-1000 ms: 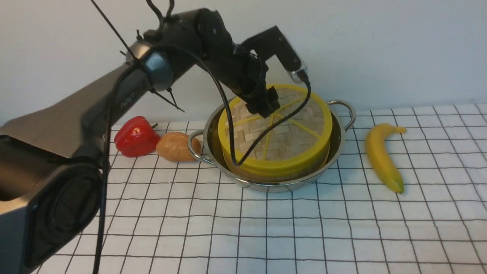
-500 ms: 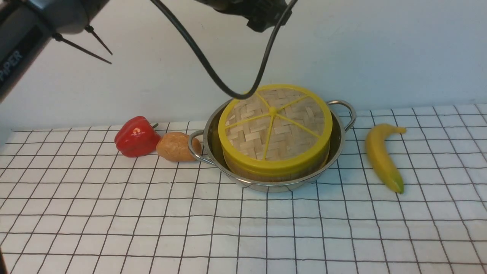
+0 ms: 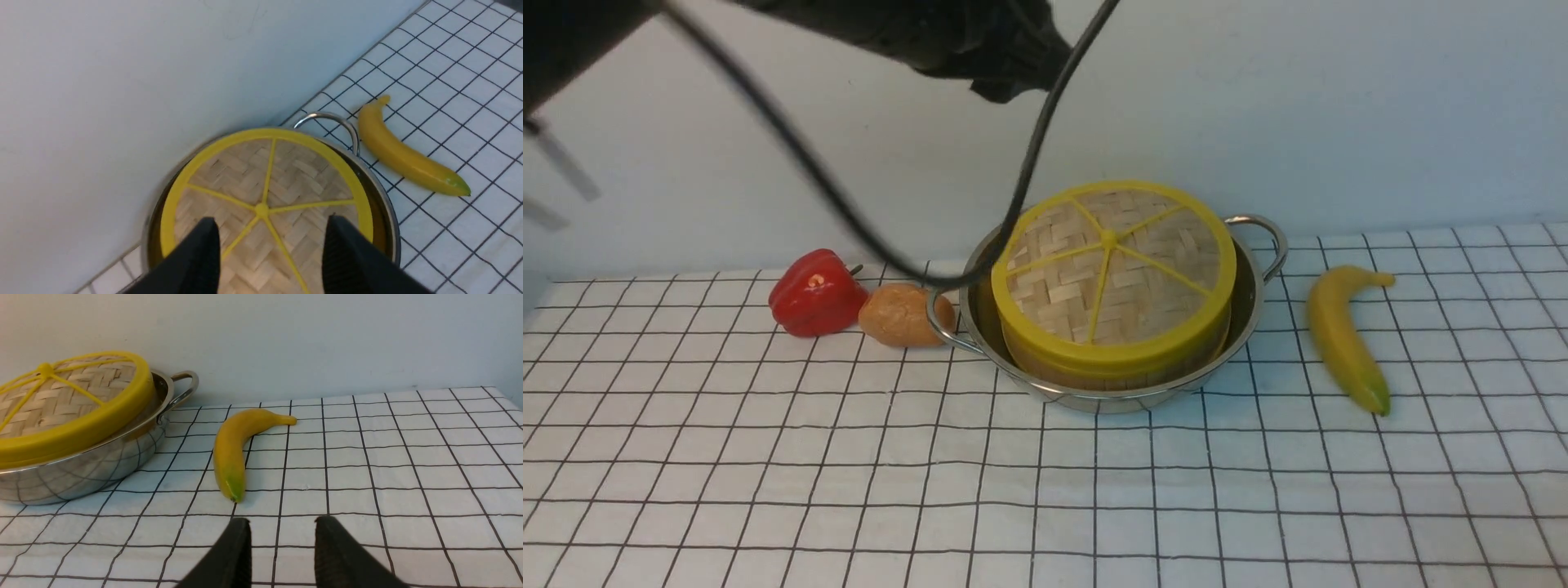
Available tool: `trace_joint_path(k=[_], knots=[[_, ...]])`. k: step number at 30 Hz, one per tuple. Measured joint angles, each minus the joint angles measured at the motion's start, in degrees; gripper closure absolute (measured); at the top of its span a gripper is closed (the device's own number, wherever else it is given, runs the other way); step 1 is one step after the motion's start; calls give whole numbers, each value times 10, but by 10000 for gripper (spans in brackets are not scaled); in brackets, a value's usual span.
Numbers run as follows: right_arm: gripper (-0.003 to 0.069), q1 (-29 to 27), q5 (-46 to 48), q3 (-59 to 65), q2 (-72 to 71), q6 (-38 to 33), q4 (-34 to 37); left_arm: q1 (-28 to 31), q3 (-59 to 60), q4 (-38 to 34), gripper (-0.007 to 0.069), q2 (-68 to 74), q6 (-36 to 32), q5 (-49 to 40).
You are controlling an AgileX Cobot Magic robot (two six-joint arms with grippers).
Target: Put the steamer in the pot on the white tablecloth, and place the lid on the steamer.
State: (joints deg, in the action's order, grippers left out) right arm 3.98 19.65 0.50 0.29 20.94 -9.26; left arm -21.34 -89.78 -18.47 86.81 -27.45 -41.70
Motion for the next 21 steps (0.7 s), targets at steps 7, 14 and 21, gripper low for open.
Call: trace_joint_path(k=[7, 14, 21], knots=[[419, 0, 0, 0, 0, 0, 0, 125, 419, -32, 435, -378, -3, 210], [419, 0, 0, 0, 0, 0, 0, 230, 762, -71, 477, -673, 1, 325], [419, 0, 0, 0, 0, 0, 0, 244, 895, -65, 476, -824, -7, 336]])
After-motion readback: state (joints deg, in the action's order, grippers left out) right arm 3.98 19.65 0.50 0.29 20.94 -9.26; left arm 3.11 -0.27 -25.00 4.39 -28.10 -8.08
